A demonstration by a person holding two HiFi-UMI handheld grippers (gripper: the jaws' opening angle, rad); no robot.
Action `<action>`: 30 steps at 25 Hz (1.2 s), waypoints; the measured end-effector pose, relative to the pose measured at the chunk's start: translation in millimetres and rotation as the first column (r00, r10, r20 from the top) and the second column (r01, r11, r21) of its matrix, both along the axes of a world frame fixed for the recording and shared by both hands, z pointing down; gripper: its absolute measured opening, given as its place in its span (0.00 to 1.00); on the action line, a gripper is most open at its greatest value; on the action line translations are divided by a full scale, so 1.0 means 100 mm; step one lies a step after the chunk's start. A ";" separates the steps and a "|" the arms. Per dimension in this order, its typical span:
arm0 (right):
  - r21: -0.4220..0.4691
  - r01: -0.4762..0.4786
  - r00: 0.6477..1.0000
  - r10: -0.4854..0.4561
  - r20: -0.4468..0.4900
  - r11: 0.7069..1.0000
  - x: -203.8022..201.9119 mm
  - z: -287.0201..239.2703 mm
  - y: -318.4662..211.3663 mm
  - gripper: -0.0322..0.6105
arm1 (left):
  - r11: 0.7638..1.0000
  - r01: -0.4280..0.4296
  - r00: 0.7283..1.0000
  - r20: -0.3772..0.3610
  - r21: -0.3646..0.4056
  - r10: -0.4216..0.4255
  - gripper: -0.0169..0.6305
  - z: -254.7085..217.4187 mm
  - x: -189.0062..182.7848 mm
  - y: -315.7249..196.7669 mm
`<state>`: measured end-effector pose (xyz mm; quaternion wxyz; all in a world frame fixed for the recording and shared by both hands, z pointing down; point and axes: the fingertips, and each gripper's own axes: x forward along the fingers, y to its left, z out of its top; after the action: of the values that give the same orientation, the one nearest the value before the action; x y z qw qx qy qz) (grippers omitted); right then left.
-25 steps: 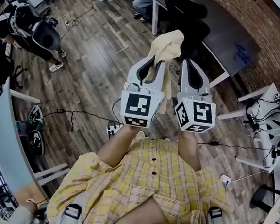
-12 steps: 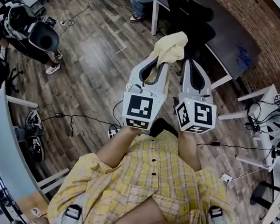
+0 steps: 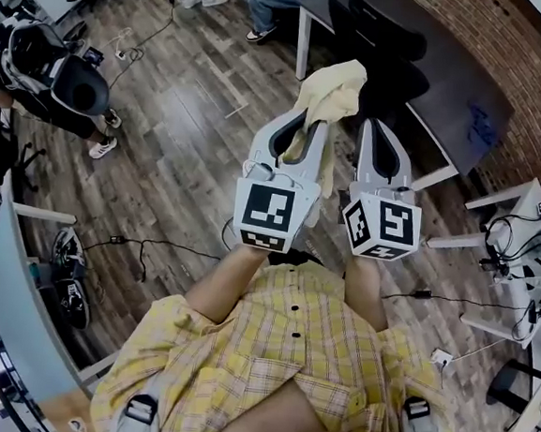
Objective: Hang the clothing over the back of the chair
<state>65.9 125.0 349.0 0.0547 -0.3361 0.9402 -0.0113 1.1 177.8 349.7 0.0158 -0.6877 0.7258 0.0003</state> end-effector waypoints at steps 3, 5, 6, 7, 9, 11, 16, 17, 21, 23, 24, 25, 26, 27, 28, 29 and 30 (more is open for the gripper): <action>-0.017 0.000 1.000 0.000 0.007 1.000 -0.24 0.00 -0.29 0.05 | 1.000 -0.026 0.999 -0.026 -0.016 0.025 0.13 0.01 -0.23 -0.30; -0.016 -0.002 1.000 0.002 0.010 1.000 -0.41 -0.04 -0.46 0.05 | 0.999 -0.041 0.998 -0.041 -0.024 0.040 0.13 -0.01 -0.38 -0.50; -0.009 -0.007 1.000 0.007 0.010 1.000 -0.48 -0.07 -0.53 0.05 | 0.999 -0.045 0.998 -0.040 -0.024 0.044 0.13 -0.02 -0.46 -0.58; -0.003 -0.012 1.000 0.012 0.009 1.000 -0.57 -0.10 -0.61 0.05 | 0.999 -0.049 0.998 -0.040 -0.023 0.048 0.13 -0.04 -0.54 -0.66; 0.005 -0.019 1.000 0.019 0.011 1.000 -0.73 -0.17 -0.78 0.05 | 0.998 -0.056 0.998 -0.034 -0.018 0.056 0.13 -0.10 -0.71 -0.85; 0.003 -0.027 1.000 0.027 0.016 1.000 -0.85 -0.23 -0.98 0.05 | 0.997 -0.070 0.997 -0.023 -0.017 0.069 0.13 -0.15 -0.84 -1.07; 0.002 -0.045 0.999 0.045 0.029 0.999 -1.08 -0.30 -1.45 0.05 | 0.996 -0.086 0.996 0.010 -0.003 0.086 0.13 -0.25 -1.08 -1.54; 0.005 -0.053 0.998 0.053 0.028 0.999 -1.11 -0.31 -1.53 0.05 | 0.996 -0.091 0.996 0.015 -0.001 0.091 0.13 -0.26 -1.12 -1.62; 0.006 -0.072 0.997 0.071 0.026 0.997 -1.22 -0.41 -1.81 0.05 | 0.994 -0.105 0.994 0.012 0.001 0.105 0.13 -0.34 -1.27 -1.92; 0.009 -0.080 0.997 0.080 0.023 0.997 -1.24 -0.46 -1.93 0.05 | 0.994 -0.110 0.994 0.018 0.006 0.110 0.13 -0.39 -1.32 -2.06; 0.009 -0.086 0.996 0.086 0.018 0.996 -1.24 -0.48 -1.99 0.05 | 0.993 -0.115 0.993 0.020 0.009 0.115 0.13 -0.41 -1.32 -2.13; 0.009 -0.094 0.996 0.093 0.014 0.996 -1.22 -0.48 -2.03 0.05 | 0.993 -0.120 0.993 0.020 0.011 0.120 0.13 -0.41 -1.32 -2.19; 0.009 -0.100 0.995 0.100 0.010 0.995 -1.21 -0.49 -2.07 0.05 | 0.992 -0.124 0.992 0.021 0.012 0.124 0.13 -0.42 -1.32 -2.25; 0.010 -0.107 0.994 0.107 0.009 0.994 -1.19 -0.49 -2.11 0.05 | 0.992 -0.129 0.991 0.022 0.012 0.128 0.13 -0.42 -1.31 -2.30; 0.012 -0.114 0.993 0.114 0.009 0.993 -1.17 -0.50 -2.14 0.05 | 0.991 -0.134 0.991 0.022 0.014 0.134 0.13 -0.42 -1.30 -2.34; 0.014 -0.122 0.993 0.121 0.009 0.992 -1.15 -0.51 -2.18 0.05 | 0.990 -0.142 0.990 0.018 0.018 0.141 0.13 -0.44 -1.29 -2.39; 0.015 -0.128 0.992 0.128 0.009 0.992 -1.13 -0.52 -2.22 0.05 | 0.989 -0.148 0.989 0.014 0.023 0.148 0.13 -0.46 -1.27 -2.44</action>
<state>-46.8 -96.6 296.7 0.0619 -0.3954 0.9164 -0.0017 -126.3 -66.3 303.7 0.0284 -0.7394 0.6726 0.0059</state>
